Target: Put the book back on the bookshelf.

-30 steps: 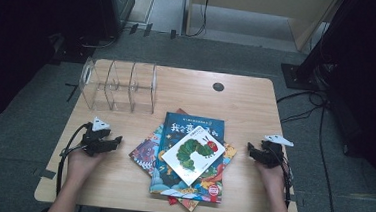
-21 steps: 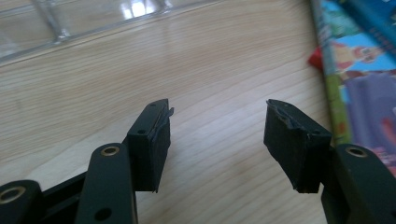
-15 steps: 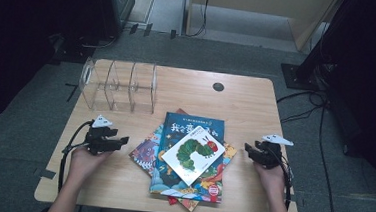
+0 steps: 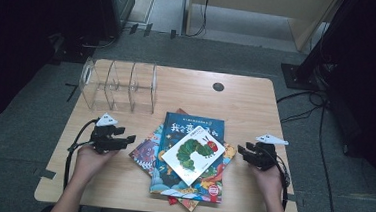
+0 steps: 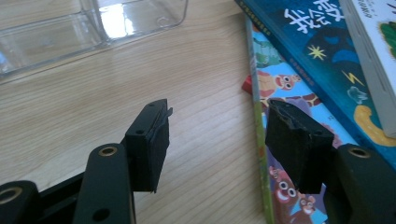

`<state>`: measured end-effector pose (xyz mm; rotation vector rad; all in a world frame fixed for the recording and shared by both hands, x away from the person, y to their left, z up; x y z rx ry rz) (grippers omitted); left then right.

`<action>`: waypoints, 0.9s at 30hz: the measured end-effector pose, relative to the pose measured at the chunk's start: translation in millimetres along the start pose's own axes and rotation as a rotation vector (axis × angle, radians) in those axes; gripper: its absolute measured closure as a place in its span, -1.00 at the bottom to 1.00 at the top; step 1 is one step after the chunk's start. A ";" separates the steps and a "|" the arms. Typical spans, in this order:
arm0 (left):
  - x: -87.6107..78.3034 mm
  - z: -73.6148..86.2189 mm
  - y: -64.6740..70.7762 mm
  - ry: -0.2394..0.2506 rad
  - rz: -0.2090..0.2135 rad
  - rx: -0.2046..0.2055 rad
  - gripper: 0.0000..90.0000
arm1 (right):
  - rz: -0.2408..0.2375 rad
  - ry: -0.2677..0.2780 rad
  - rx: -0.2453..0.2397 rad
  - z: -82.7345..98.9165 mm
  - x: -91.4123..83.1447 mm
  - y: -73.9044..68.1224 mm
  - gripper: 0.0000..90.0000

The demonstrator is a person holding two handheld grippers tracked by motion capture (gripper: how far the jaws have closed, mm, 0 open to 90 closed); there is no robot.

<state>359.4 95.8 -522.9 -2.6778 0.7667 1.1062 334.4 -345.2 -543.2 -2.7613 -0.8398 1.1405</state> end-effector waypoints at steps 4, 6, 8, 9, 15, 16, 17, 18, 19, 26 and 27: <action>3.3 -3.4 9.3 -0.004 0.019 0.016 -0.12 | -0.022 0.015 -0.043 -2.3 -1.8 -15.1 0.43; 3.8 -3.9 10.9 -0.005 0.028 0.014 -0.12 | -0.034 0.015 -0.052 -2.7 -1.8 -20.7 0.47; 4.7 -4.9 14.2 -0.007 0.042 0.012 -0.12 | -0.041 0.018 -0.059 -3.0 -2.3 -25.4 0.52; 5.2 -5.7 16.0 -0.010 0.043 0.015 -0.12 | -0.041 0.018 -0.059 -3.0 -2.3 -25.4 0.52; 12.2 -9.2 28.5 -0.026 0.064 0.059 -0.15 | -0.091 0.041 -0.080 -3.3 -4.7 -45.2 0.78; 13.0 -9.5 29.9 -0.029 0.065 0.067 -0.16 | -0.094 0.042 -0.088 -3.0 -4.3 -48.3 0.82; 13.0 -9.5 29.9 -0.029 0.065 0.067 -0.16 | -0.094 0.042 -0.088 -3.0 -4.3 -48.3 0.82; 13.6 -9.9 31.2 -0.030 0.069 0.069 -0.16 | -0.102 0.038 -0.094 -2.2 -3.7 -51.6 0.82; 14.1 -10.4 32.2 -0.031 0.070 0.071 -0.17 | -0.106 0.035 -0.104 -1.5 -2.7 -54.3 0.83; 16.2 -12.9 33.8 -0.027 0.080 0.057 -0.35 | -0.159 0.026 -0.123 2.0 -0.3 -72.2 1.00; 16.1 -13.3 33.9 -0.025 0.081 0.054 -0.38 | -0.165 0.024 -0.123 2.5 -0.1 -74.2 1.00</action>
Point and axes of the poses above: each handheld gripper's, and its own axes: x roughly forward along the jaws, z roughly out of its underside, y roughly to its right, the point moved 7 cm from there along x, roughly forward along the jaws, and after that the axes turned 9 degrees about -z, right-handed, at the moved point
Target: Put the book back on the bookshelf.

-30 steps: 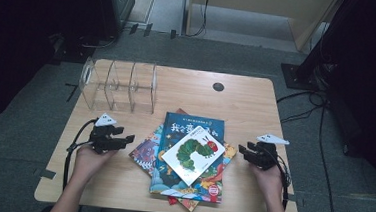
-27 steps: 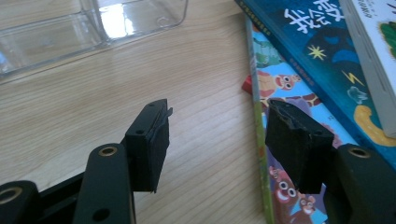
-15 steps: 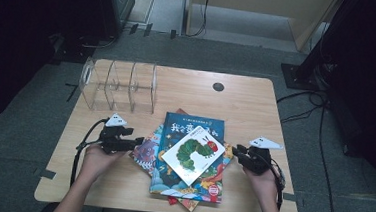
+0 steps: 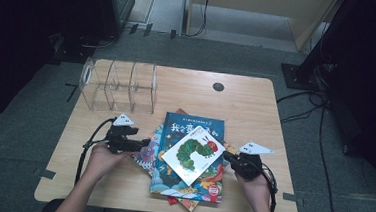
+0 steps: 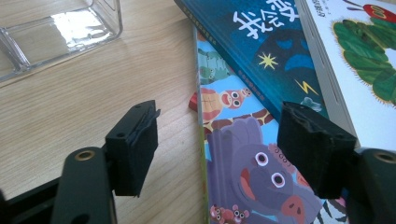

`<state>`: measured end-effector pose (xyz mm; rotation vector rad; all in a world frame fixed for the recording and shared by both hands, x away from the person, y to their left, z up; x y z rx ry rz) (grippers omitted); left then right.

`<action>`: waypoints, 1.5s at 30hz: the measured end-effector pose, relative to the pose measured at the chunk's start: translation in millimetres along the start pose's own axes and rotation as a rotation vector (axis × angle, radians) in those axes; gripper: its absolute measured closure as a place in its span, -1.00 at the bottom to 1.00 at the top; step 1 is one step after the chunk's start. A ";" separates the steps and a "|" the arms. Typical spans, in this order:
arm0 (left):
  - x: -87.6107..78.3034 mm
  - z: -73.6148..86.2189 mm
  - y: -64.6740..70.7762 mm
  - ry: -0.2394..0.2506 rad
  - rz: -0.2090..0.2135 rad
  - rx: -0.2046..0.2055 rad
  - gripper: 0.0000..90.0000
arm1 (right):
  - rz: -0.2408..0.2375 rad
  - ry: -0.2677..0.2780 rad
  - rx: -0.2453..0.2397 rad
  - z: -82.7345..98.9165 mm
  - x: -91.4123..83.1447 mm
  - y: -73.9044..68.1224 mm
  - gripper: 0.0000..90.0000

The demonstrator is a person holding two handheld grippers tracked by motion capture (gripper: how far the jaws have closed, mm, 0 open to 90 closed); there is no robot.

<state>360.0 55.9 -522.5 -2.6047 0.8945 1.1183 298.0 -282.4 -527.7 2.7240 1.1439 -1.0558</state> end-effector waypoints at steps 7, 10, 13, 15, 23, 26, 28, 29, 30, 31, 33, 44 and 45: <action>-1.4 -0.6 0.3 -0.011 0.031 -0.039 -0.39 | -0.048 -0.032 -0.004 6.6 7.4 -14.9 1.00; -1.1 -0.3 0.7 -0.012 0.027 -0.036 -0.39 | -0.044 -0.039 -0.037 7.8 12.5 -18.5 1.00; -1.7 -0.5 1.7 -0.011 0.035 -0.039 -0.40 | -0.054 -0.040 -0.022 8.0 12.5 -18.1 1.00; -2.5 -0.8 2.2 -0.006 0.036 -0.033 -0.41 | -0.061 -0.053 -0.037 9.7 12.4 -20.6 1.00; -3.8 -1.2 6.2 -0.003 0.058 -0.025 -0.42 | -0.071 -0.049 -0.024 9.8 14.0 -21.8 1.00; -2.9 -1.0 8.4 -0.007 0.059 -0.020 -0.43 | -0.078 -0.043 -0.028 7.2 19.3 -24.7 1.00; -3.0 -0.9 9.1 -0.007 0.060 -0.021 -0.43 | -0.085 -0.039 -0.038 6.4 21.8 -26.6 1.00; -3.2 -1.0 9.7 -0.001 0.061 -0.014 -0.43 | -0.088 -0.036 -0.042 5.9 23.1 -27.5 1.00; -3.2 -1.0 9.7 -0.001 0.061 -0.014 -0.43 | -0.092 -0.033 -0.039 5.4 24.4 -28.6 1.00; -3.4 -1.0 10.0 0.001 0.062 -0.012 -0.43 | -0.092 -0.033 -0.039 5.4 24.4 -28.6 1.00; -3.9 -1.0 11.2 0.003 0.068 -0.010 -0.43 | -0.098 -0.030 -0.044 3.3 28.3 -30.2 1.00; -5.9 1.5 17.6 -0.006 0.084 0.007 -0.43 | -0.112 -0.026 -0.069 -3.3 40.4 -36.7 1.00; -5.9 1.5 17.6 -0.006 0.084 0.007 -0.43 | -0.112 -0.026 -0.069 -3.3 40.4 -36.7 1.00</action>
Point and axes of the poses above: each handheld gripper's, and its own axes: x roughly forward along the jaws, z roughly out of its underside, y roughly to its right, the point moved 7 cm from there along x, roughly forward along the jaws, and after that the axes turned 9 degrees about -z, right-handed, at the moved point
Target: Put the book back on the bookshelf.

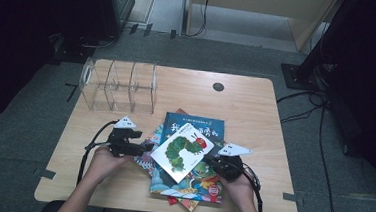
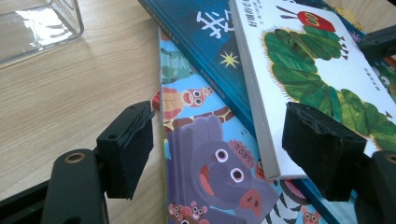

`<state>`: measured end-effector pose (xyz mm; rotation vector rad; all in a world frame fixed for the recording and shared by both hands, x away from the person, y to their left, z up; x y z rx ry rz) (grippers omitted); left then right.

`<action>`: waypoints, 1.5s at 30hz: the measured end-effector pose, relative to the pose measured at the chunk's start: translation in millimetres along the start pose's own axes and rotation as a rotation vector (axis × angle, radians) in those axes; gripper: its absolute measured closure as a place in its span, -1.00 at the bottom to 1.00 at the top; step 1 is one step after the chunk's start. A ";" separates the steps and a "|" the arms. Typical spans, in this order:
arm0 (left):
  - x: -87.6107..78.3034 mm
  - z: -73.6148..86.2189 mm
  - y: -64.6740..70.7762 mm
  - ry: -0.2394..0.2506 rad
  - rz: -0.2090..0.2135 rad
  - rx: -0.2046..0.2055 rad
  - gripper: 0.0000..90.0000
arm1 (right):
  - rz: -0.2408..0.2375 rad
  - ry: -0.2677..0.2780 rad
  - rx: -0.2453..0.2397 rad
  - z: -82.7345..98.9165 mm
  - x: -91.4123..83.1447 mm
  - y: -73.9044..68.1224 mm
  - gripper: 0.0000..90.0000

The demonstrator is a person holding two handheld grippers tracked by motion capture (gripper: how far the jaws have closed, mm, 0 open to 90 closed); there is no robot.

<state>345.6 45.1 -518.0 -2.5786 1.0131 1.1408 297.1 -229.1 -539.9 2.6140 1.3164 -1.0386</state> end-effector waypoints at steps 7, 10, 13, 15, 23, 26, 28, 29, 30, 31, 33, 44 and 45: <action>4.0 -0.5 4.3 -0.016 0.011 0.005 -0.42 | -0.014 0.008 -0.002 -3.1 4.9 -0.5 1.00; 5.6 -1.0 6.3 -0.022 0.009 0.011 -0.42 | -0.017 0.007 -0.002 -3.7 5.7 -0.2 1.00; 8.4 -1.0 8.8 -0.035 0.011 0.015 -0.42 | -0.022 0.005 -0.002 -5.0 7.4 -0.1 1.00; 9.9 -0.3 9.6 -0.041 0.008 0.019 -0.42 | -0.021 0.003 -0.002 -6.8 9.7 0.0 1.00; 11.5 3.2 9.3 -0.075 0.010 0.012 -0.42 | -0.023 -0.006 -0.024 -14.0 19.6 -2.0 1.00; 11.3 4.6 8.9 -0.084 0.010 0.010 -0.42 | -0.030 -0.009 -0.021 -15.0 20.6 -1.7 1.00; 11.8 5.5 8.0 -0.089 0.011 0.003 -0.42 | -0.035 -0.007 -0.024 -16.3 22.6 -1.5 1.00; 11.7 5.4 7.4 -0.090 0.008 -0.002 -0.42 | -0.041 -0.001 -0.024 -17.4 24.3 -1.5 1.00; 11.6 5.3 7.2 -0.092 0.006 -0.005 -0.42 | -0.041 -0.001 -0.024 -17.4 24.3 -1.5 1.00; 11.6 5.1 7.3 -0.092 0.005 -0.006 -0.42 | -0.041 -0.001 -0.025 -17.7 25.1 -2.0 1.00; 12.7 5.1 9.1 -0.101 0.016 -0.007 -0.42 | -0.040 -0.005 -0.031 -18.9 26.8 -2.9 1.00; 16.6 4.2 15.0 -0.117 0.047 -0.018 -0.42 | -0.045 -0.002 -0.047 -21.4 31.2 -4.4 1.00; 16.6 4.2 15.0 -0.117 0.047 -0.018 -0.42 | -0.045 -0.002 -0.047 -21.4 31.2 -4.4 1.00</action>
Point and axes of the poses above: each handheld gripper's, and its own axes: x roughly forward along the jaws, z roughly out of its underside, y roughly to its right, the point moved 7 cm from there along x, roughly forward along the jaws, and after that the axes turned 9 degrees about -z, right-handed, at the moved point
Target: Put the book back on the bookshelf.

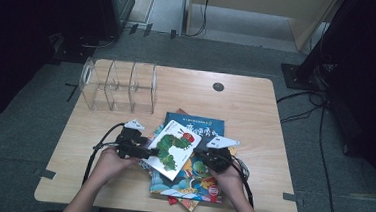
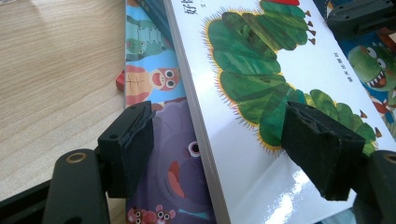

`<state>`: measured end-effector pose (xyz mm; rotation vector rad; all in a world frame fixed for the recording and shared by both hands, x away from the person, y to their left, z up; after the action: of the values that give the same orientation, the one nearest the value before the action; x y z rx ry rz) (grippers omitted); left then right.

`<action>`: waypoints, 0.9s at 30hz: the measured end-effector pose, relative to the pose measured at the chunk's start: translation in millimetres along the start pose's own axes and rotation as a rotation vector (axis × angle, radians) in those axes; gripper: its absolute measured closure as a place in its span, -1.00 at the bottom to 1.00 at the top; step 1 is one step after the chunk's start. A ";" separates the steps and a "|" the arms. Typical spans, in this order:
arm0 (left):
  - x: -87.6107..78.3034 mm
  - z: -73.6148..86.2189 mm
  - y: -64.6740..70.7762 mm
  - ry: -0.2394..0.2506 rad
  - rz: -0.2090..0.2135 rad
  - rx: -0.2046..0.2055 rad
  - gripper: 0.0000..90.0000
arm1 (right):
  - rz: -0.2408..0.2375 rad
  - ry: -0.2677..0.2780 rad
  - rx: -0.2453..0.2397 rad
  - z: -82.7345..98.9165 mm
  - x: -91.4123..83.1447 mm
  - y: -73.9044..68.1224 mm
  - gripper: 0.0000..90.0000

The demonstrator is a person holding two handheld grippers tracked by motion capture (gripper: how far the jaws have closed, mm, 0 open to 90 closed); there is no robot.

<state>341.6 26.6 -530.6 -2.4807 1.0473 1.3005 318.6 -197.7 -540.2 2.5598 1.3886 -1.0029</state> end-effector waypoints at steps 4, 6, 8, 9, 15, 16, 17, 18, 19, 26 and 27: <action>1.3 -1.1 -0.3 -0.004 0.007 -0.002 -0.42 | -0.007 -0.010 0.023 1.1 -1.6 -2.5 1.00; 2.1 -1.9 -0.6 -0.008 0.009 -0.004 -0.42 | -0.010 -0.013 0.024 1.4 -2.0 -3.7 1.00; 3.3 -3.0 -0.5 -0.009 0.015 -0.014 -0.42 | -0.013 -0.026 0.021 2.8 -3.5 -6.7 1.00; 3.7 -3.2 -0.7 -0.013 0.019 -0.013 -0.42 | -0.015 -0.032 0.023 3.6 -4.1 -8.8 1.00; 6.0 -4.7 -0.2 -0.018 0.033 -0.022 -0.42 | -0.042 -0.043 -0.008 6.1 -3.0 -20.0 1.00; 6.0 -4.8 -0.2 -0.020 0.034 -0.022 -0.42 | -0.046 -0.042 -0.017 6.1 -2.2 -21.2 1.00; 6.3 -5.3 -0.3 -0.025 0.035 -0.023 -0.42 | -0.044 -0.040 -0.035 5.8 -0.5 -22.6 1.00; 6.3 -5.3 -0.3 -0.025 0.035 -0.023 -0.41 | -0.044 -0.040 -0.035 5.8 -0.5 -22.6 1.00; 6.6 -5.8 -0.1 -0.028 0.034 -0.024 -0.41 | -0.045 -0.033 -0.040 5.2 1.1 -22.7 1.00; 11.4 -11.2 6.4 -0.058 0.052 -0.022 -0.33 | -0.060 -0.040 -0.044 2.6 4.5 -21.8 1.00; 12.6 -12.7 6.9 -0.057 0.050 -0.030 -0.33 | -0.060 -0.043 -0.049 1.6 5.4 -21.4 1.00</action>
<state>350.4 9.5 -531.3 -2.4385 1.0910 1.4031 303.4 -181.7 -539.3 2.4605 1.4688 -1.0135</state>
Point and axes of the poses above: each handheld gripper's, and its own axes: x roughly forward along the jaws, z roughly out of its underside, y roughly to its right, the point moved 7 cm from there along x, roughly forward along the jaws, and after that the axes turned 9 degrees about -z, right-handed, at the moved point
